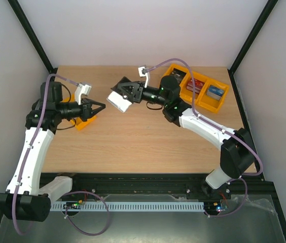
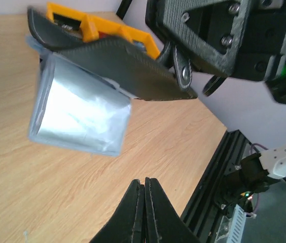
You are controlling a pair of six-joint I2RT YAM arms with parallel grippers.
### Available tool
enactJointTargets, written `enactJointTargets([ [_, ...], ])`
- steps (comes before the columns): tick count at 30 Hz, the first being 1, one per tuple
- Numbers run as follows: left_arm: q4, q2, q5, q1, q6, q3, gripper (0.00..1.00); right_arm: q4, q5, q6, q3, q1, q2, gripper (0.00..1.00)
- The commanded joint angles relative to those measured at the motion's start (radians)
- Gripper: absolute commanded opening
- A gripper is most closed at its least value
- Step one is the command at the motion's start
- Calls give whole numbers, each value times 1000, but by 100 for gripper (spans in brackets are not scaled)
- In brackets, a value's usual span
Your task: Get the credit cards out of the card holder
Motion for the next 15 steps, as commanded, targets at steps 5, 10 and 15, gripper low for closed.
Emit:
enactJointTargets([
  [5, 45, -19, -174, 0, 41, -145, 8, -289, 92, -110, 73, -44, 43, 2],
  [10, -1, 8, -160, -3, 149, -152, 41, -302, 19, -106, 81, -44, 41, 2],
  [15, -265, 43, -171, -3, 628, 2, 86, -327, -61, -133, 77, -39, 7, 2],
])
